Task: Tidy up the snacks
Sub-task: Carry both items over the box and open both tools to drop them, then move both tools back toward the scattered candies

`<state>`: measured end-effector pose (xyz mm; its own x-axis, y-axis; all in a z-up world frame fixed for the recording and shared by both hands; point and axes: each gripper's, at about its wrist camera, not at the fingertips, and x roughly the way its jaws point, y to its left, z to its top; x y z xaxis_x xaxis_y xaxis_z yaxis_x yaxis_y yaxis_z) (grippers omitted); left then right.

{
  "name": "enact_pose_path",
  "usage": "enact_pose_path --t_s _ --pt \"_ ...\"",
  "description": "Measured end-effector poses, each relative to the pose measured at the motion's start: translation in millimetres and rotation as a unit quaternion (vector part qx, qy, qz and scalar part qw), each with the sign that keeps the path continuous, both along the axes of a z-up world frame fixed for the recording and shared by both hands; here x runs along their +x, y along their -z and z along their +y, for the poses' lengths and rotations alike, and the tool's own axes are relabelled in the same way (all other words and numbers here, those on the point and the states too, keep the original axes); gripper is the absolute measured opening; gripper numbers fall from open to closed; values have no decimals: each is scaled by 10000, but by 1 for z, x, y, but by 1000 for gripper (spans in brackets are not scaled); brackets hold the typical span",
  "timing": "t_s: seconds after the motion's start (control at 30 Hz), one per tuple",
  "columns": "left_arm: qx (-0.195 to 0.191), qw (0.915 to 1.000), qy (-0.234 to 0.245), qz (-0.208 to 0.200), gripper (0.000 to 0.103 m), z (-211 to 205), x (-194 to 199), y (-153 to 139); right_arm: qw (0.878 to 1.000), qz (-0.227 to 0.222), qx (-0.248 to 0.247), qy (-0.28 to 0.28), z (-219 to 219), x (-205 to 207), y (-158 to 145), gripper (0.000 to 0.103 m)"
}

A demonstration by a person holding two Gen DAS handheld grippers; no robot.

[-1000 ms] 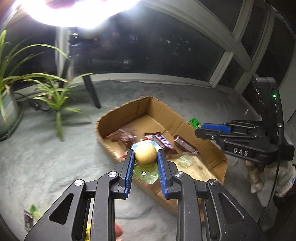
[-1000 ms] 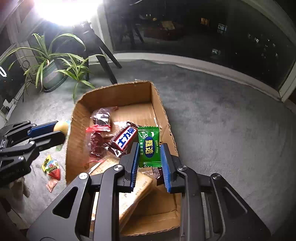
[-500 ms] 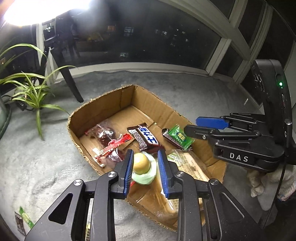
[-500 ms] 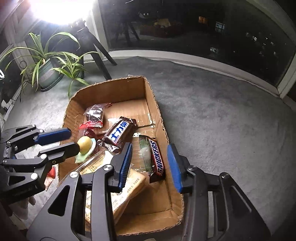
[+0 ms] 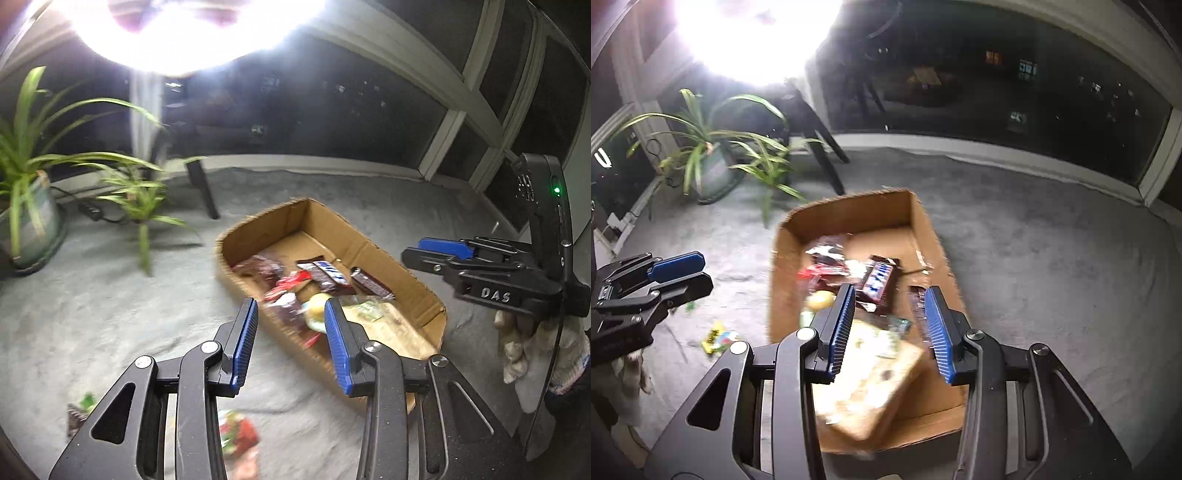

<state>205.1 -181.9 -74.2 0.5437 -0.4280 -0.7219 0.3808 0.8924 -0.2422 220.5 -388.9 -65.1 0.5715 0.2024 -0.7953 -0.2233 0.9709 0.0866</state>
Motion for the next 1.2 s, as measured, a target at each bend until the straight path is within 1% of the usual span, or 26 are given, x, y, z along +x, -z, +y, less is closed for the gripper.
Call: enact_pose_path --t_s 0.13,0.3,0.43,0.63,0.7,0.83,0.97,1.2 --pt "48 9996 -253 -125 36 44 -15 -9 9997 -109 112 -164 24 -14 -13 41" --pt "84 9977 -661 -124 36 102 -32 -9 9983 -98 309 -491 64 -26 -22 41" --pt "107 9954 -947 0 36 144 -45 -1 9952 49 546 -812 101 -33 -18 41" --pt "221 9922 -1203 247 36 188 -60 19 9902 266 567 -1250 159 -36 0 41" --pt "284 9913 -1244 327 36 196 -62 26 9892 352 495 -1333 175 -36 7 41" --pt "382 9903 -1252 467 36 208 -63 38 9853 723 562 -1443 198 -36 29 41" --pt "365 9905 -1193 583 36 215 -61 49 9809 1107 771 -1403 205 -37 51 41" --pt "365 9915 -994 754 36 213 -53 68 9758 1581 854 -1245 211 -39 85 41"
